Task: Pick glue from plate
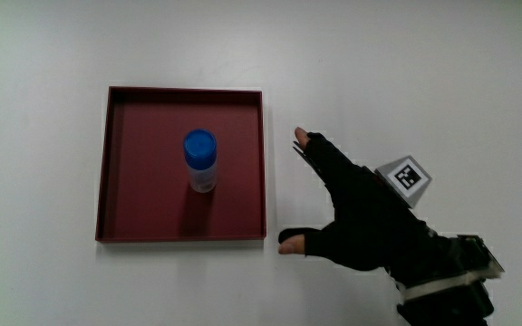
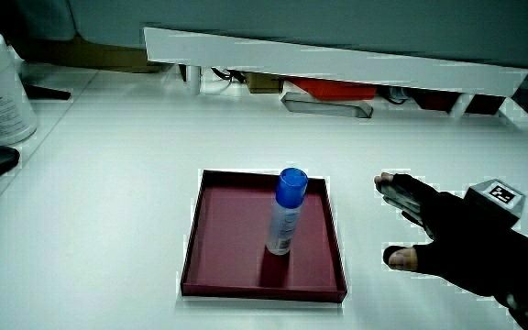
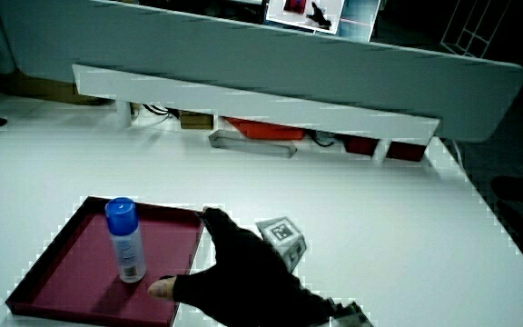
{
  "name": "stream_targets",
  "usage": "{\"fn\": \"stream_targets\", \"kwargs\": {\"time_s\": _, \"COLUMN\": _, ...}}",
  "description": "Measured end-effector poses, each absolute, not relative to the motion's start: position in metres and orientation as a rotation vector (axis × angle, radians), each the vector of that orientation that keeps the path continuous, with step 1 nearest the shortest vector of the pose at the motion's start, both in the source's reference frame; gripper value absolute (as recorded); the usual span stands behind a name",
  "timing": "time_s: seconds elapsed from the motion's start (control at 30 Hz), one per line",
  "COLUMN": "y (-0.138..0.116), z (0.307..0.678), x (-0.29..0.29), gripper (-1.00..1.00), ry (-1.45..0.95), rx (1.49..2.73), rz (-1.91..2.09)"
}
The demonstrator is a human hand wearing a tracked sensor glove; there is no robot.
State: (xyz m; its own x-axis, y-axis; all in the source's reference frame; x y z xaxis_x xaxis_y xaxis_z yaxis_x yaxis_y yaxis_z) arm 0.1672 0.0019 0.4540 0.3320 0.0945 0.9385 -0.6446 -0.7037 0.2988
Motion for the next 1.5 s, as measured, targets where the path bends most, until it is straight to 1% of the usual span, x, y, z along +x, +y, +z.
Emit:
{"fn": "stream_targets", "kwargs": {"time_s": 0.17, "y": -0.012, "z": 0.46, "x": 0.15, "gripper": 0.0, "ry": -0.479, "rx": 1.939, "rz": 1.377}}
{"fn": "stream_targets", "kwargs": {"time_s": 0.23, "y": -0.017, "z": 0.458, "x": 0.141, "gripper": 0.0, "ry": -0.407, "rx": 1.895, "rz": 1.392}}
{"fn": "stream_targets", "kwargs": {"time_s": 0.3, "y": -0.022, "z": 0.461, "x": 0.131, "gripper": 0.0, "ry": -0.407, "rx": 1.88, "rz": 1.386}}
{"fn": "stream_targets", "kwargs": {"time_s": 0.37, "y": -0.028, "z": 0.465, "x": 0.122, "gripper": 0.0, "ry": -0.457, "rx": 1.86, "rz": 1.424}}
{"fn": "stream_targets", "kwargs": {"time_s": 0.5, "y": -0.035, "z": 0.469, "x": 0.106, "gripper": 0.0, "ry": -0.457, "rx": 1.811, "rz": 1.453}}
{"fn": "stream_targets", "kwargs": {"time_s": 0.53, "y": -0.036, "z": 0.472, "x": 0.104, "gripper": 0.0, "ry": -0.423, "rx": 1.815, "rz": 1.415}}
{"fn": "stream_targets", "kwargs": {"time_s": 0.57, "y": -0.038, "z": 0.473, "x": 0.1, "gripper": 0.0, "ry": -0.466, "rx": 1.798, "rz": 1.464}}
{"fn": "stream_targets", "kwargs": {"time_s": 0.63, "y": -0.041, "z": 0.478, "x": 0.093, "gripper": 0.0, "ry": -0.474, "rx": 1.784, "rz": 1.447}}
{"fn": "stream_targets", "kwargs": {"time_s": 0.77, "y": -0.044, "z": 0.483, "x": 0.081, "gripper": 0.0, "ry": -0.476, "rx": 1.738, "rz": 1.48}}
{"fn": "stream_targets", "kwargs": {"time_s": 0.83, "y": -0.045, "z": 0.488, "x": 0.077, "gripper": 0.0, "ry": -0.477, "rx": 1.749, "rz": 1.459}}
{"fn": "stream_targets", "kwargs": {"time_s": 1.1, "y": -0.049, "z": 0.499, "x": 0.061, "gripper": 0.0, "ry": -0.507, "rx": 1.702, "rz": 1.516}}
{"fn": "stream_targets", "kwargs": {"time_s": 1.23, "y": -0.05, "z": 0.503, "x": 0.059, "gripper": 0.0, "ry": -0.515, "rx": 1.705, "rz": 1.541}}
{"fn": "stream_targets", "kwargs": {"time_s": 1.43, "y": -0.05, "z": 0.506, "x": 0.06, "gripper": 0.25, "ry": -0.49, "rx": 1.692, "rz": 1.619}}
{"fn": "stream_targets", "kwargs": {"time_s": 1.5, "y": -0.05, "z": 0.507, "x": 0.061, "gripper": 0.33, "ry": -0.496, "rx": 1.714, "rz": 1.639}}
